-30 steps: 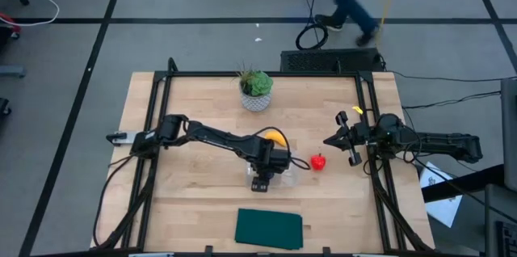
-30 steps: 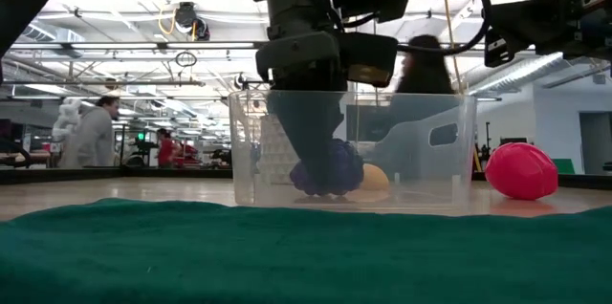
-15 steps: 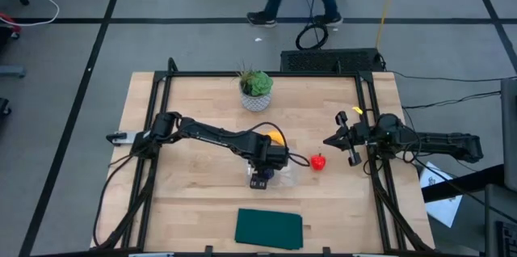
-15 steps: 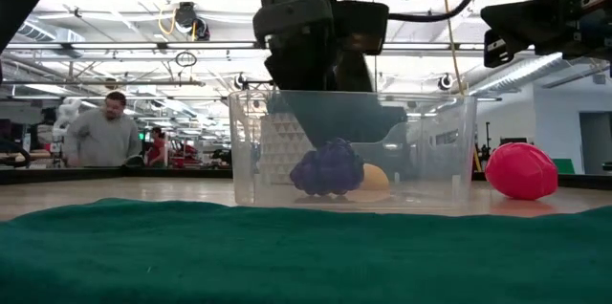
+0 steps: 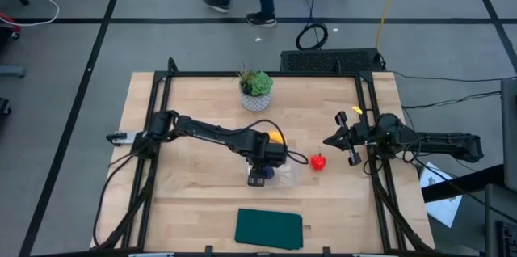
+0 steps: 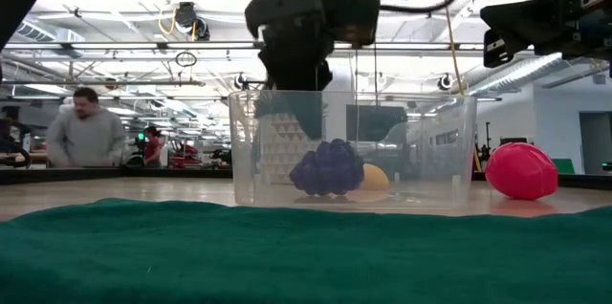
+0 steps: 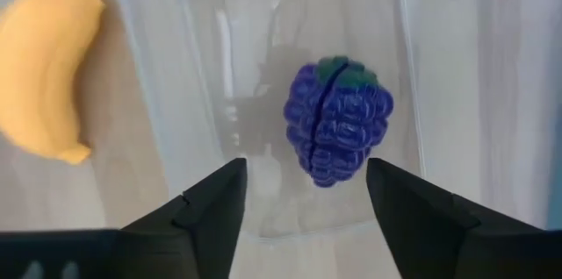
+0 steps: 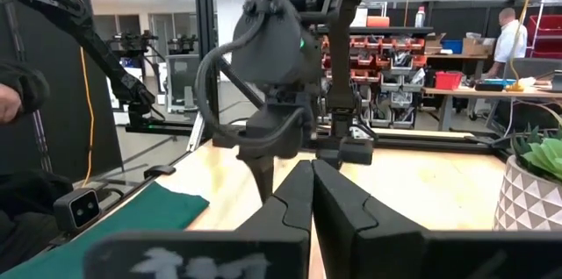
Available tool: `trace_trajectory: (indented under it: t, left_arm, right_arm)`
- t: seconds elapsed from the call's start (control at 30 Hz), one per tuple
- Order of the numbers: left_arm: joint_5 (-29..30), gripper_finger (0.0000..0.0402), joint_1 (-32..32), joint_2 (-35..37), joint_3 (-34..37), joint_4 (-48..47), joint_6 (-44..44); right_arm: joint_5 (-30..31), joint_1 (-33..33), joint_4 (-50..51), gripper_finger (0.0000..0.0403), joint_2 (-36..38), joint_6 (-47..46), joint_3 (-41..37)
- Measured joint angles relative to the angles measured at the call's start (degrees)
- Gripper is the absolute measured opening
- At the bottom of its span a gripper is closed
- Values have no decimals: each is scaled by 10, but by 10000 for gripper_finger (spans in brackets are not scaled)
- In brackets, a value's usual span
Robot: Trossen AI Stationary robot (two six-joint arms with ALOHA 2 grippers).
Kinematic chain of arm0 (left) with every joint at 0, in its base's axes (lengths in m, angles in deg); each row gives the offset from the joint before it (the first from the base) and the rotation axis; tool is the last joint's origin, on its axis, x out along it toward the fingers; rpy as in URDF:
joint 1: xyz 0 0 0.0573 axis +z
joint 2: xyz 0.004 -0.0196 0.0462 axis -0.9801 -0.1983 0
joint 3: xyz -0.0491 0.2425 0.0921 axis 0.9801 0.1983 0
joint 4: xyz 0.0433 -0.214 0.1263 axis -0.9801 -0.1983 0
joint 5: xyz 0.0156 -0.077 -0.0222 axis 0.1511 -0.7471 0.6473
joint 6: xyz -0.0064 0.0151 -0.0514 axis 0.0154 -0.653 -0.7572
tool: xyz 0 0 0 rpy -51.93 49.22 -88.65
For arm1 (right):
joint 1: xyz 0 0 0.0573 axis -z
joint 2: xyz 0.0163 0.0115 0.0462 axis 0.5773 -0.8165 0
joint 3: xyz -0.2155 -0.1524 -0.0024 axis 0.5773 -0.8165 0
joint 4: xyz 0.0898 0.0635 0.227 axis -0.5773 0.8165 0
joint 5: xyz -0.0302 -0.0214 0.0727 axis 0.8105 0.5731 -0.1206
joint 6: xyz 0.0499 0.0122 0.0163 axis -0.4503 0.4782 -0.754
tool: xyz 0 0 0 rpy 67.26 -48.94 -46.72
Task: Pick and placing Produce into tupperware
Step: Put the banana into the transparent bin
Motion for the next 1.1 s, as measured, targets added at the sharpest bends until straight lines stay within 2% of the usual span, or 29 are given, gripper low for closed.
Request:
trace_trajectory:
  t: [0.2,0.47,0.8,1.1]
  left_arm:
    - [19,192,4,27,0,-6,-6]
    - [20,125,4,28,0,-6,1]
    - [19,8,4,28,0,-8,8]
    - [13,27,7,28,0,-10,20]
  right_arm:
    - [0,0,-5,0,-4,0,0]
    - [0,0,-5,0,-5,0,0]
    - [0,0,-5,0,-5,0,0]
    - [0,0,-5,0,-5,0,0]
